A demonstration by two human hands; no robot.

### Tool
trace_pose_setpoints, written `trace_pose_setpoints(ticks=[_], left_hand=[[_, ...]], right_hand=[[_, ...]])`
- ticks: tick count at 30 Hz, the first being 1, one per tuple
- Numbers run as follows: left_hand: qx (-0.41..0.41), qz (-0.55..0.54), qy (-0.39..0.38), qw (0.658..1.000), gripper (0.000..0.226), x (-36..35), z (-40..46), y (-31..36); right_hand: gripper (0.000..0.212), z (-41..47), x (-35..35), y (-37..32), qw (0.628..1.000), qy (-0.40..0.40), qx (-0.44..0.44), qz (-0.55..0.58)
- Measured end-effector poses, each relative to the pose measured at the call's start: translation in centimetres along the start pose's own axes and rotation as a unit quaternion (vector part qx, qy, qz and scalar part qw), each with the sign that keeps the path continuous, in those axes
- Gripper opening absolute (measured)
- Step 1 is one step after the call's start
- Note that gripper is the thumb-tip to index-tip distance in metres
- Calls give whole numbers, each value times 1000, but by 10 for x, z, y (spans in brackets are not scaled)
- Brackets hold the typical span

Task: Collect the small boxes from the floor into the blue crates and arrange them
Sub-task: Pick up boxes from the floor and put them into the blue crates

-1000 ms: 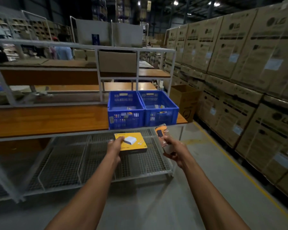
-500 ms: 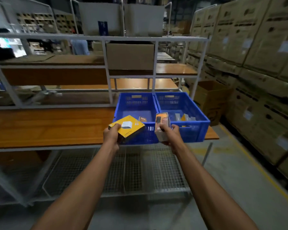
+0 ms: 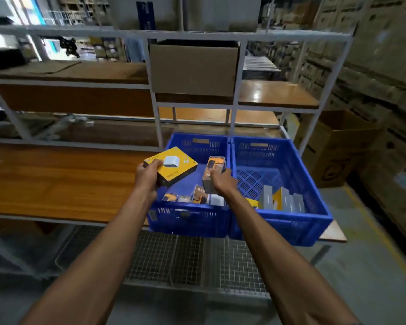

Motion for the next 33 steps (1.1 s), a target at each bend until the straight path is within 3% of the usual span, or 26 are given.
trace_pose_setpoints(ticks=[4, 7, 10, 12, 17, 21, 26, 33], left_hand=[[16, 15, -3, 1000, 47, -19, 26, -9], [10, 19, -2, 1000, 39, -33, 40, -9], [3, 34, -13, 999, 34, -51, 53, -8], [4, 41, -27, 999, 37, -67, 58, -6], [-23, 69, -94, 993, 30, -116, 52, -2], [-95, 159, -155, 970, 35, -164, 31, -8], [-185, 307, -197, 913, 35, -222, -27, -33], [-323, 411, -266, 810, 34, -258, -94, -65]], right_hand=[[49, 18, -11, -11, 984, -24, 54, -170], [38, 30, -22, -15, 938, -37, 121, -322], [14, 39, -7, -15, 930, 3, 108, -351], [9, 41, 5, -16, 925, 15, 106, -365], [17, 49, 43, -9, 954, 96, 75, -273], [3, 46, 97, 16, 976, 182, 44, -114], [29, 26, 146, 79, 977, 210, -30, -7], [24, 3, 180, 157, 963, 259, -73, -3]])
Point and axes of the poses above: each hand's wrist, its own z-axis towards the middle knuckle, its own x-axis out of the back of the hand, y = z × x, the point moved 9 cm from there along z, towards the middle knuckle, and after that the axes turned 4 degrees about y, right-handed, at the moved point
